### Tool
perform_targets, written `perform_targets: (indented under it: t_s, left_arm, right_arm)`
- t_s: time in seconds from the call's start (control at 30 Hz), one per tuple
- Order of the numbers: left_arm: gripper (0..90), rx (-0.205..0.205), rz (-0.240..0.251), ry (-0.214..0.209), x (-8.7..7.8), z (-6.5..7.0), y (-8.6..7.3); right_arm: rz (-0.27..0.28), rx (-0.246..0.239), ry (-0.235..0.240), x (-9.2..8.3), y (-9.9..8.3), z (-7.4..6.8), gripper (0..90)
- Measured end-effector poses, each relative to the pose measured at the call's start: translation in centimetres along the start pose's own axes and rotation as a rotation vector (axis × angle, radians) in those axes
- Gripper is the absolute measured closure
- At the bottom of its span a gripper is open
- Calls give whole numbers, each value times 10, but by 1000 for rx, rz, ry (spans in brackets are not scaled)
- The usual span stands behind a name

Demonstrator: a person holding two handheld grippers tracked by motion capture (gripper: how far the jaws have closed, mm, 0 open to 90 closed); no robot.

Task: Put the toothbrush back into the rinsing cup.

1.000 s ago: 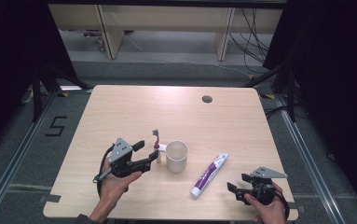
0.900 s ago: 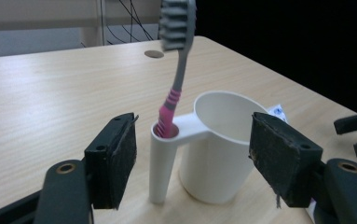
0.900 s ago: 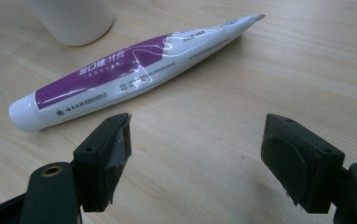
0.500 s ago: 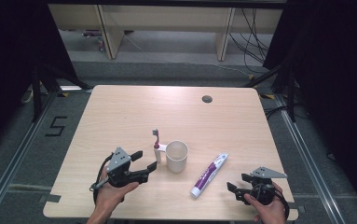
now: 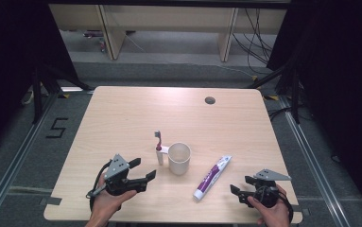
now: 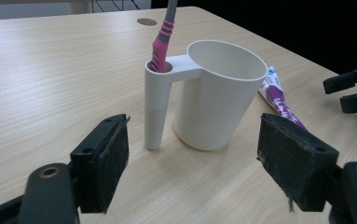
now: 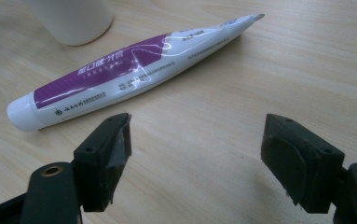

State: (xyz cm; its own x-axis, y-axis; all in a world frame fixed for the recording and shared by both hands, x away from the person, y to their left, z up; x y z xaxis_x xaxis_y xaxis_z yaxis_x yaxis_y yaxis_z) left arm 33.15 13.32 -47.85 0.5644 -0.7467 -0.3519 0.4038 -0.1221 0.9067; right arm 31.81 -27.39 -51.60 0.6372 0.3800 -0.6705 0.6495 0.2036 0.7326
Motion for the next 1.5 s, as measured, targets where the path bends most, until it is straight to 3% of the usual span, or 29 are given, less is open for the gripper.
perform_targets:
  t_s: [0.07, 0.37, 0.4, 0.5, 0.53, 0.7, 0.73, 0.87, 1.0, 1.07, 1.27, 1.5]
  left_arm:
    - [225, -6, -1, -7, -2, 0, -3]
    - [178, -20, -12, 4, -7, -2, -12]
    - [174, -18, -19, 6, -8, -2, -13]
    - [167, -13, -38, 12, -8, -1, -16]
    - [164, -9, -36, 2, -7, -2, -17]
    - [159, 1, -74, 8, -7, 2, -22]
    - [159, 2, -79, 6, -7, 2, -23]
    - [169, 7, -85, 9, -9, 3, -27]
    - [170, -4, -97, 12, -12, 2, -34]
    - [169, -4, -104, 10, -15, 3, -37]
    - [168, -4, -124, 10, -22, 12, -46]
    - [162, -6, -131, 2, -29, 15, -51]
  right_arm:
    - [-16, 22, -6, -1, -1, -2, 254]
    - [-4, 5, -1, 0, 0, -1, 254]
    - [10, -23, -3, 1, 0, 2, 254]
    - [-7, -1, 3, 1, 0, 0, 254]
    - [1, -25, -3, 1, 0, 1, 254]
    - [11, -33, -12, 2, 0, 2, 254]
    - [3, 10, -7, 2, 0, -1, 254]
    - [-9, 4, 1, 0, 0, 0, 254]
    - [14, -16, 6, 1, 0, 1, 254]
    - [10, 6, 7, 1, 0, 0, 254]
    - [5, -25, -2, 2, 0, 2, 254]
    - [4, -20, 1, 1, -1, 2, 254]
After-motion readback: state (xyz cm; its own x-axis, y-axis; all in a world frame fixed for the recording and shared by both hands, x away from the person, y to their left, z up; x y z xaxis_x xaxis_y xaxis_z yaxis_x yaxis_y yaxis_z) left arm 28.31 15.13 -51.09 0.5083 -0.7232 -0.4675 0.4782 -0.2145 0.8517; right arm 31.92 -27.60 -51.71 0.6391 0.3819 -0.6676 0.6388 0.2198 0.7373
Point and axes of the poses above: each handheld gripper's, and its own axes: x roughly forward along the jaws, y roughly out of its top, z roughly to its right, the point moved 3 cm from there along x, roughly forward along the jaws, and after that the axes turned 8 degrees about -y, right-handed, at the moved point
